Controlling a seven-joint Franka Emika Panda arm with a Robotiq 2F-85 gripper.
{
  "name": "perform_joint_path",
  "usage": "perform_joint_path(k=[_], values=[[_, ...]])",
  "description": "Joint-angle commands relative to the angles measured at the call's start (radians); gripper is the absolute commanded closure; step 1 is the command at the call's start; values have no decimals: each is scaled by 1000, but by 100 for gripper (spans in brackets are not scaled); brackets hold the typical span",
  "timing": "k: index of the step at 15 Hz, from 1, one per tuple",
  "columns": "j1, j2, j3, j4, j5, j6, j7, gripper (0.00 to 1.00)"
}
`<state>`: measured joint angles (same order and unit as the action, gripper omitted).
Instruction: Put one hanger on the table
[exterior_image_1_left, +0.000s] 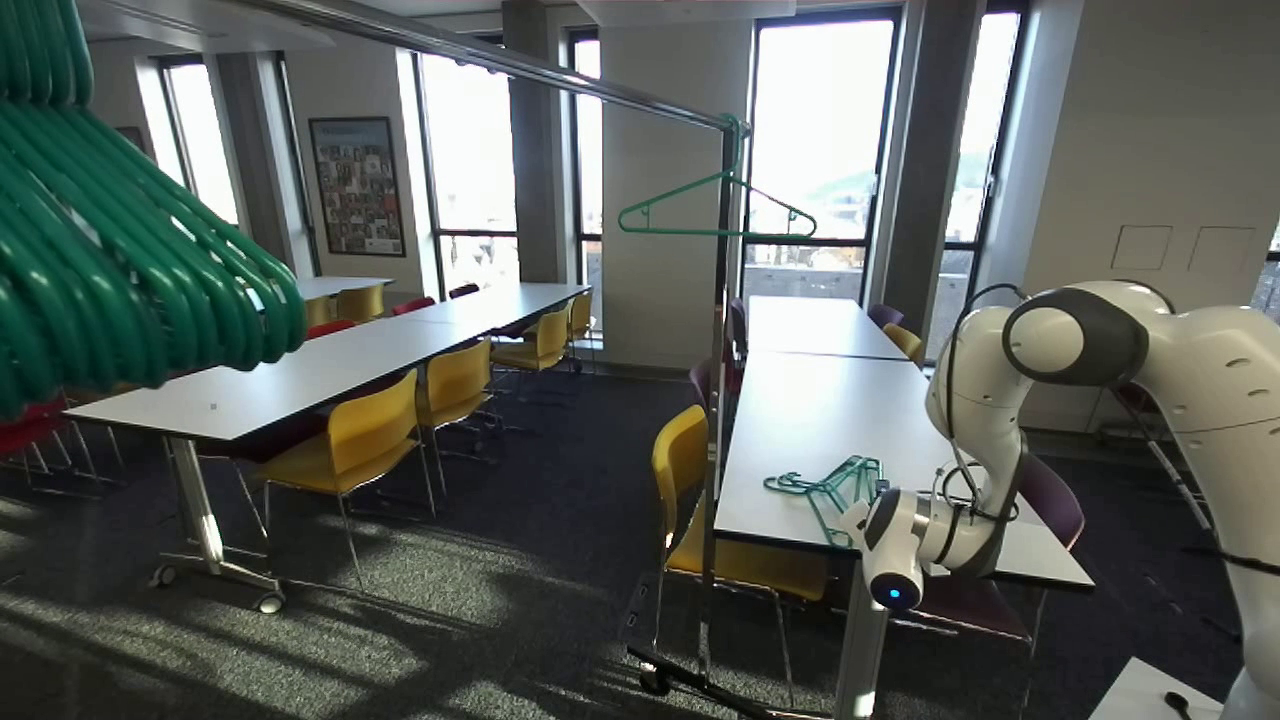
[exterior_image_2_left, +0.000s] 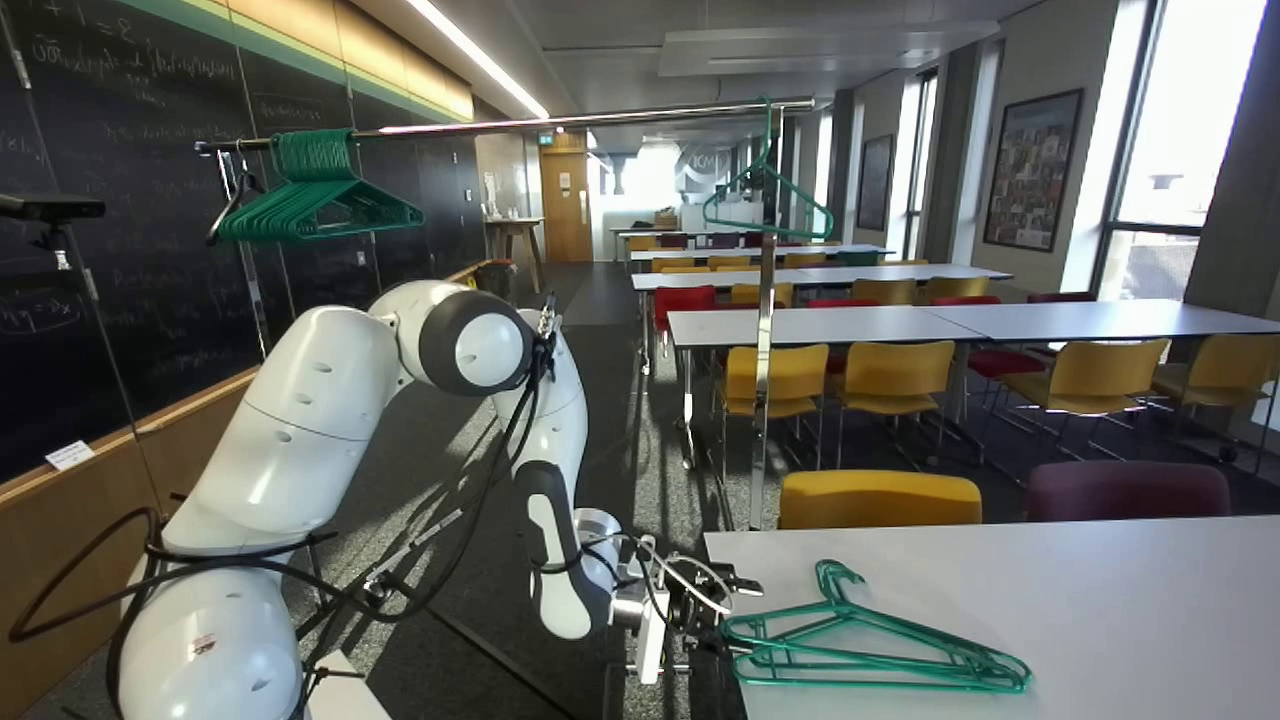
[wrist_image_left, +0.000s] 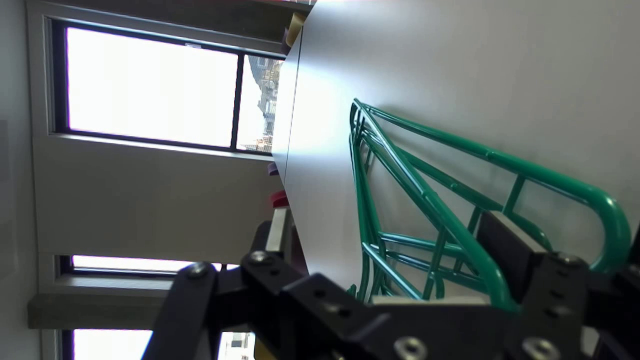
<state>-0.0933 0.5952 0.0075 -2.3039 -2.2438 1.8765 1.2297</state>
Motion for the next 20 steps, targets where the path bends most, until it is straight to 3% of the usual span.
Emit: perform_joint_path(k=[1, 12, 14, 17, 20], values=[[-15, 1, 16, -1, -2, -6, -6, 0], [-16, 4, 16, 5, -2, -3, -4, 0], [-32, -11, 26, 21, 0, 101, 11, 0], [-32, -4, 23, 19, -1, 43, 9, 0], [-45, -15, 27, 40, -1, 133, 4, 0]])
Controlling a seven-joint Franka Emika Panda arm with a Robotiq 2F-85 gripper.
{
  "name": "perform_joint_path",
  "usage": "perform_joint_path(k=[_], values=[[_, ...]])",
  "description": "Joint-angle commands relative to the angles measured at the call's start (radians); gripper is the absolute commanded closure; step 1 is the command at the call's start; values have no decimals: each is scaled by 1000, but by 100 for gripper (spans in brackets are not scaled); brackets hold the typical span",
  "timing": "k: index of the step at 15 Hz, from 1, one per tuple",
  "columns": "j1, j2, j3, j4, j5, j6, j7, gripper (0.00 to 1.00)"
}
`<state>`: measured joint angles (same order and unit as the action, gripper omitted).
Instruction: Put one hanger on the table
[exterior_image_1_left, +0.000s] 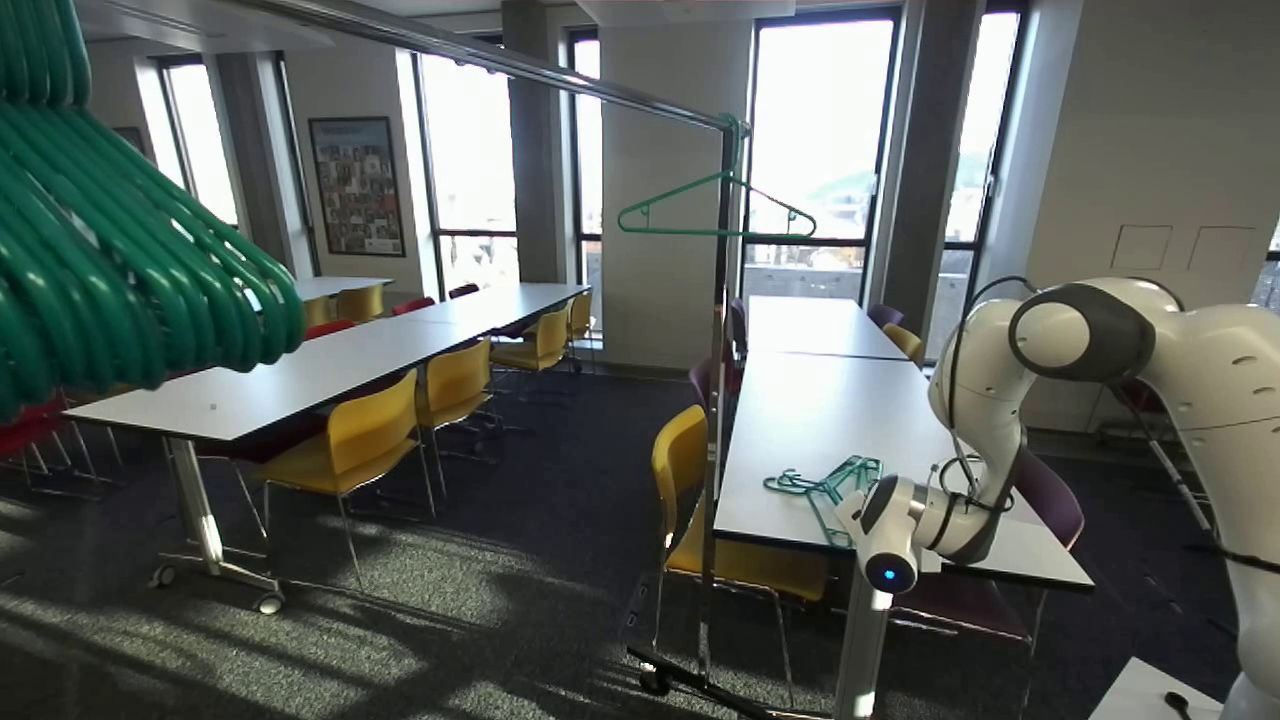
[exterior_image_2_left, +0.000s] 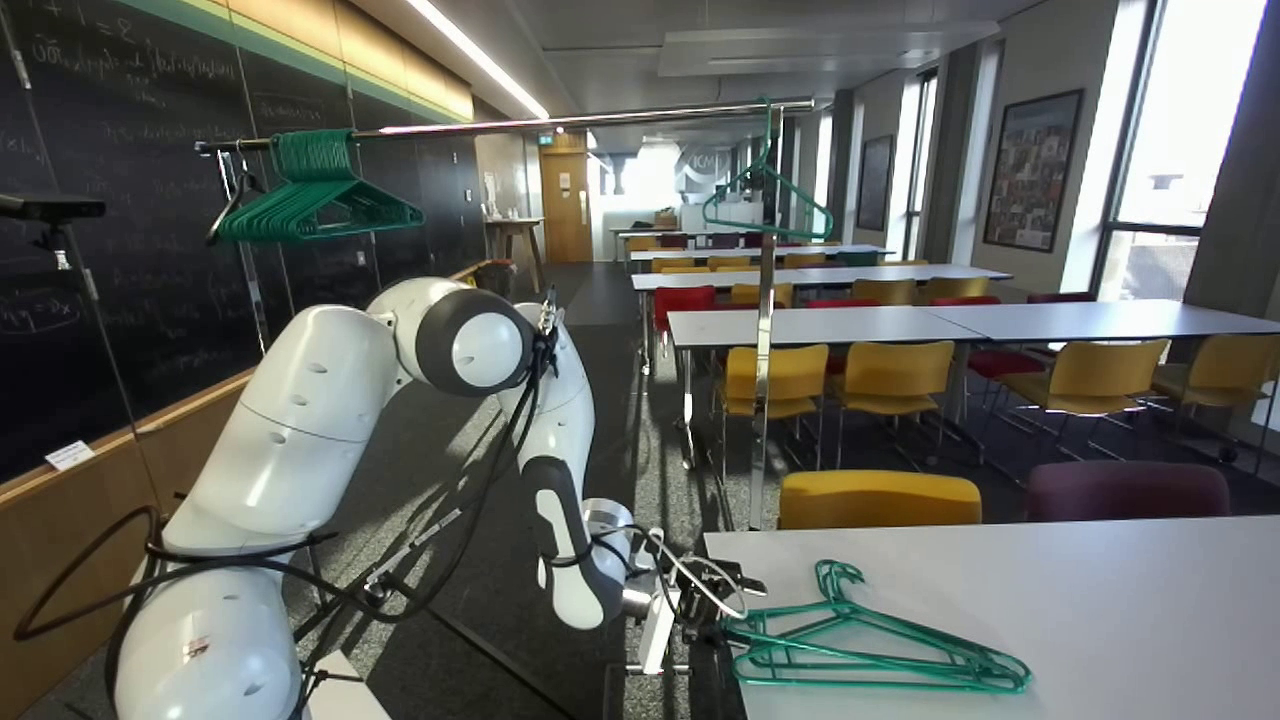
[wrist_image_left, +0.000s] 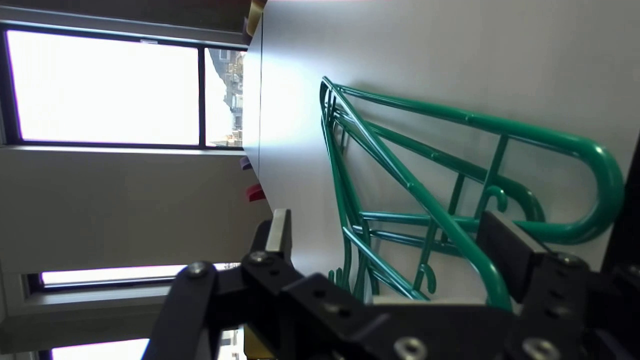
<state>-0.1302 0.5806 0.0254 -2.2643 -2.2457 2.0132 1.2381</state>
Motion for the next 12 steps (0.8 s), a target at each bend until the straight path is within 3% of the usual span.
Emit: perform_joint_path(k=[1, 12], values=[[-8, 4, 11, -4, 1, -4, -5, 0], [-6, 15, 16, -13, 1, -5, -4, 0]])
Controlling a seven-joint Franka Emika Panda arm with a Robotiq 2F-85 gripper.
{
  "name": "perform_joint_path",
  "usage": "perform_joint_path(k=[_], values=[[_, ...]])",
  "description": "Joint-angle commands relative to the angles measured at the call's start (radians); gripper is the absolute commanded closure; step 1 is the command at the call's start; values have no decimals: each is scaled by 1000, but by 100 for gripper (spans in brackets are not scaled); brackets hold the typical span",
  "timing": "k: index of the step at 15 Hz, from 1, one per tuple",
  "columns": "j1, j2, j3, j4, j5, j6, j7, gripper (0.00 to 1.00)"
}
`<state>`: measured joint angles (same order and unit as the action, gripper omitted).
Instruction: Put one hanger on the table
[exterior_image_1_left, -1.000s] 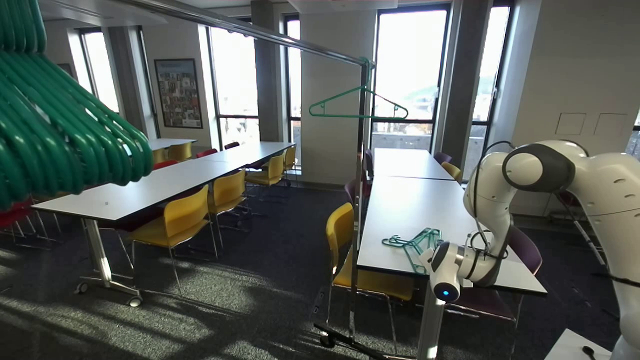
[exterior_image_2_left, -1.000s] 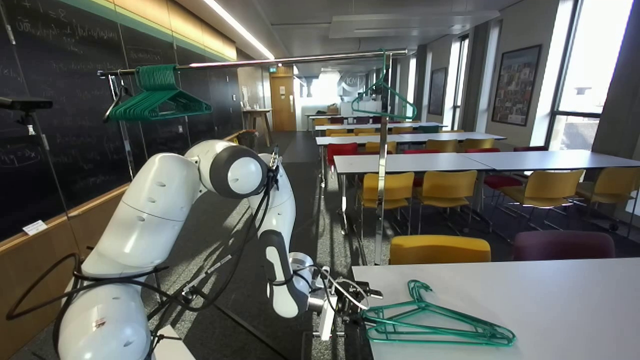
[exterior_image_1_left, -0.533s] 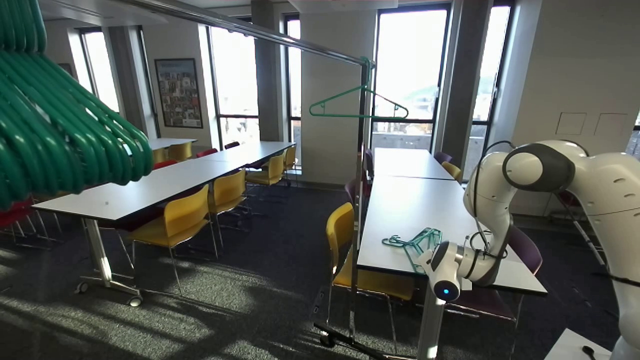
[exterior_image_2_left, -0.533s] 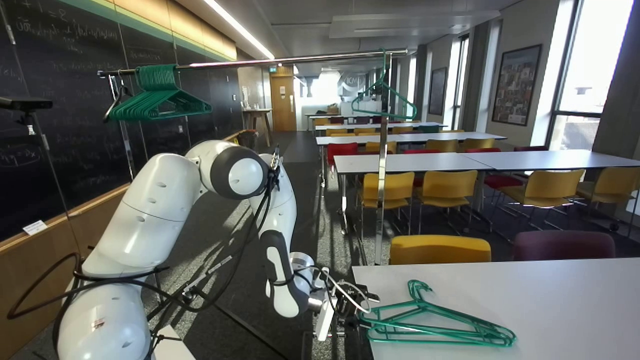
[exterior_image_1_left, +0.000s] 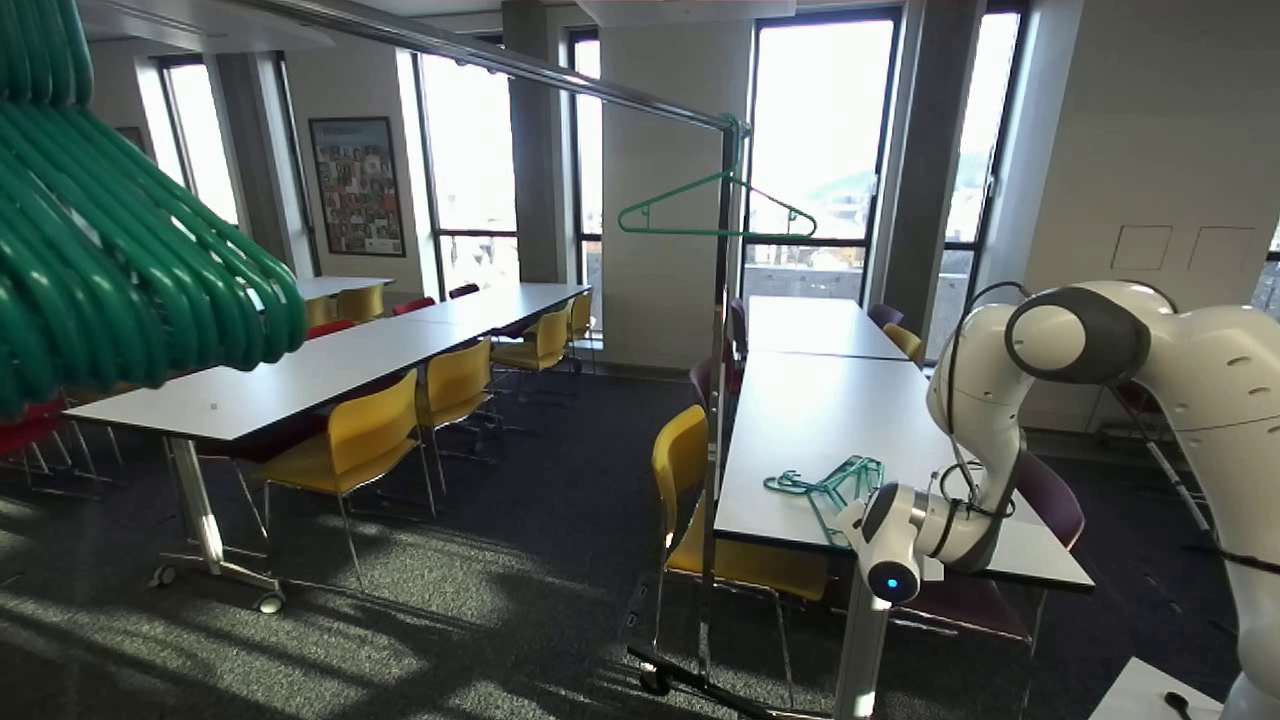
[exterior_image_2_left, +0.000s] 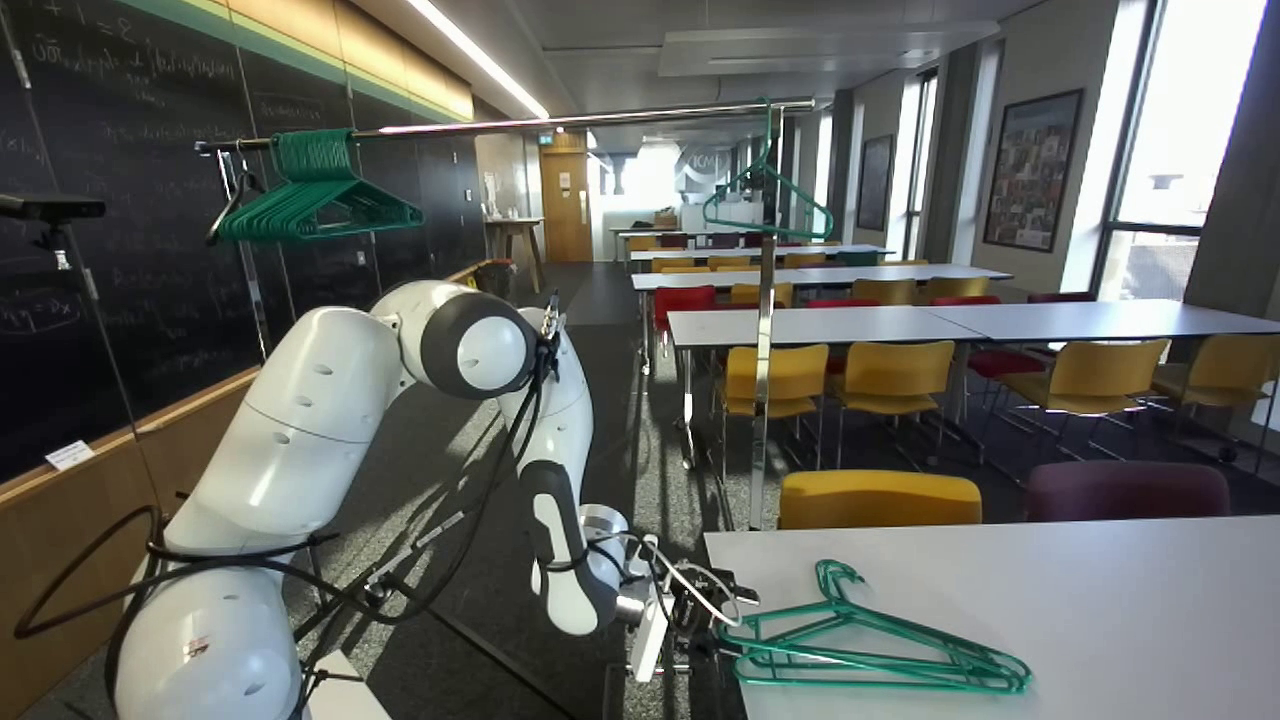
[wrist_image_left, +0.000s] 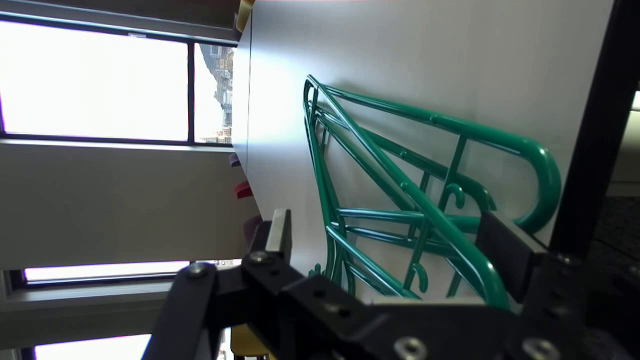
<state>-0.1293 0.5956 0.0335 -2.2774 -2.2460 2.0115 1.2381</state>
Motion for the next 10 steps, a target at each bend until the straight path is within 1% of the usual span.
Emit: perform_joint_path(k=[1, 4, 8, 10], values=[[-7, 0, 8, 0, 1, -3, -4, 0], [-9, 0, 9, 1, -3, 3, 1, 0], [-36, 0, 45, 1, -58, 147, 124, 0], [-36, 5, 55, 3, -89, 198, 186, 0]])
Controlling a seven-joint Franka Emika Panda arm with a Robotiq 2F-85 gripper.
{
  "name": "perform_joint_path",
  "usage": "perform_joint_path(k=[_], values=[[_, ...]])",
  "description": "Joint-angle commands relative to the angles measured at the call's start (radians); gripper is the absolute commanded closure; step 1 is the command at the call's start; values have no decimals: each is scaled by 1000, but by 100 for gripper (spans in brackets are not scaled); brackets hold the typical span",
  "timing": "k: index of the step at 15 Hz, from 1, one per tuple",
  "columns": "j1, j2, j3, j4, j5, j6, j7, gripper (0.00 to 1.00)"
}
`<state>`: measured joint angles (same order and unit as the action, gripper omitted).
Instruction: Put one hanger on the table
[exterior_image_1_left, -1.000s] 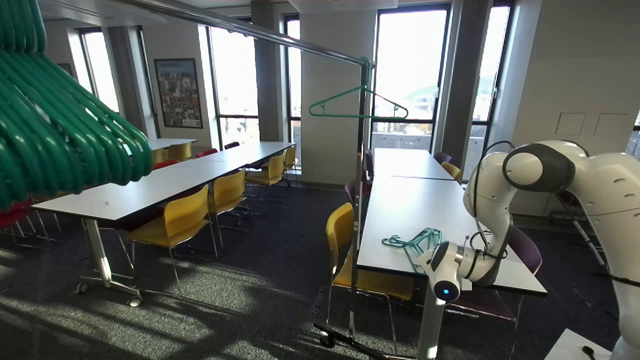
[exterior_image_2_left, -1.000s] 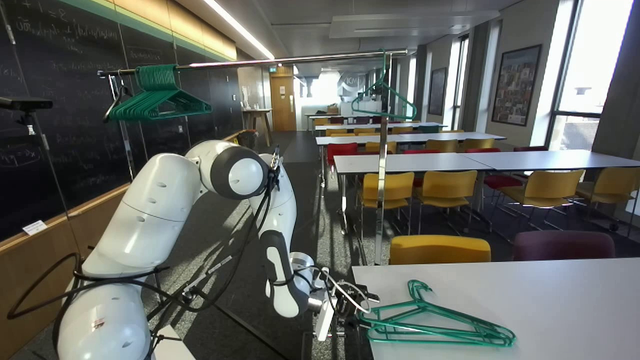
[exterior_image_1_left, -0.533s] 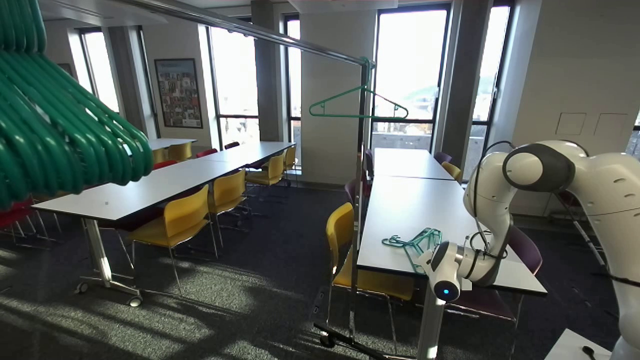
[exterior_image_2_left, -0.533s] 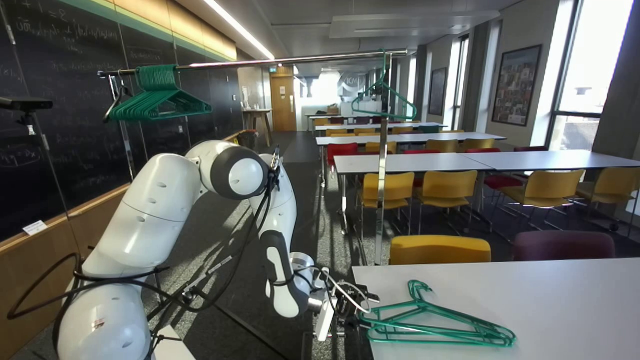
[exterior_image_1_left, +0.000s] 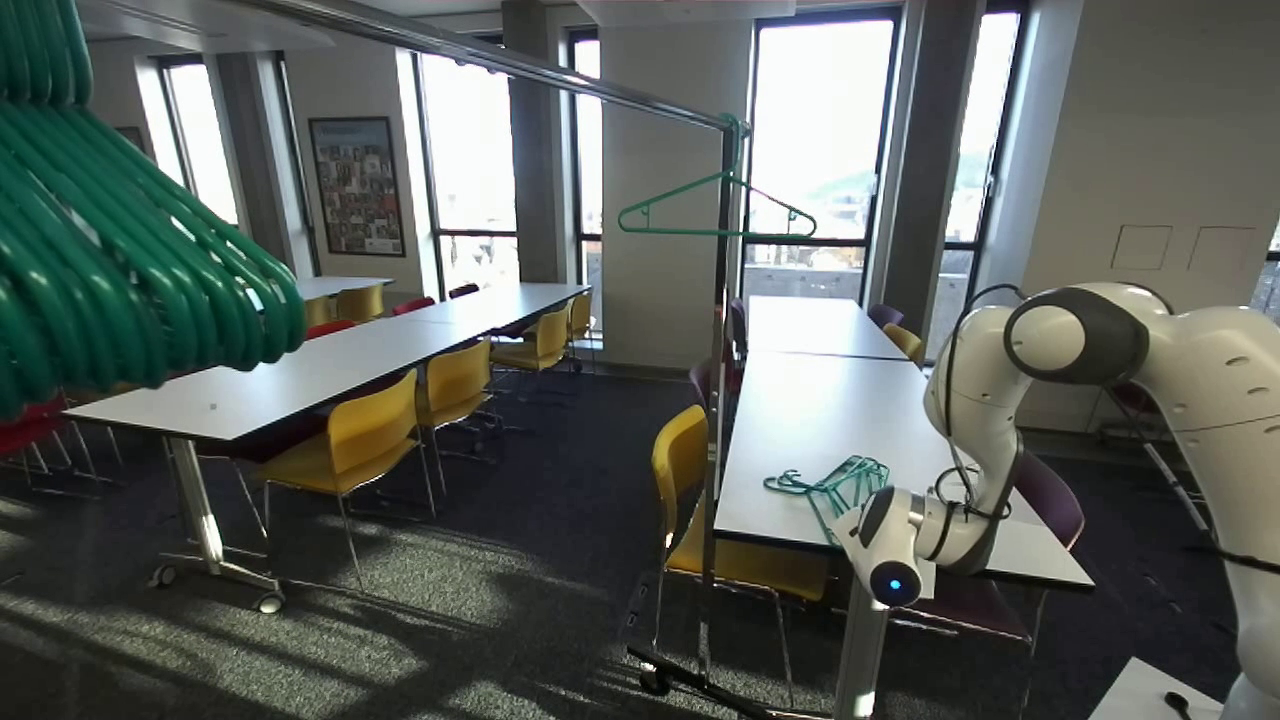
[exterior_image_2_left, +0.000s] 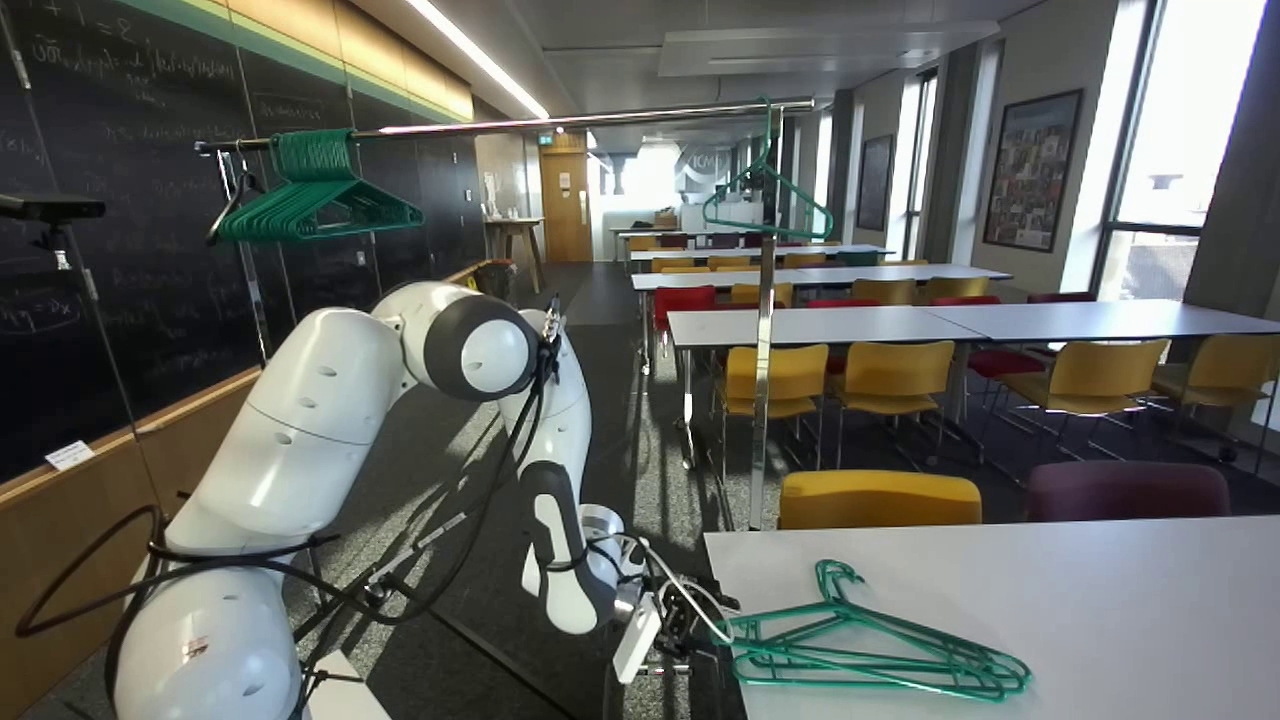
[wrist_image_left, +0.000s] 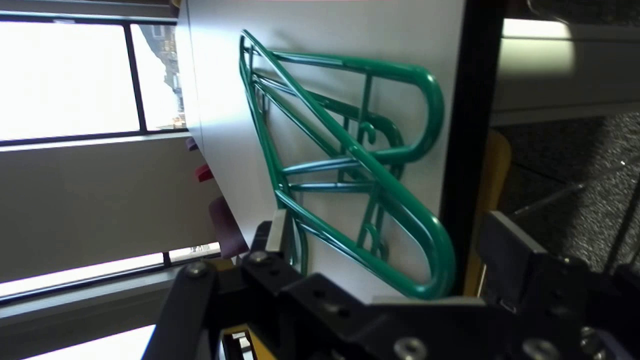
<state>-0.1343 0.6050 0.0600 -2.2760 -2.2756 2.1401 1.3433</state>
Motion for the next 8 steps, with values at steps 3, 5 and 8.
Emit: perform_joint_path(k=[3, 5, 8], values=[[-43, -10, 35, 2, -117, 131, 175, 0], [-73, -23, 48, 6, -189, 215, 281, 0], [-110, -37, 80, 20, -260, 325, 425, 0]])
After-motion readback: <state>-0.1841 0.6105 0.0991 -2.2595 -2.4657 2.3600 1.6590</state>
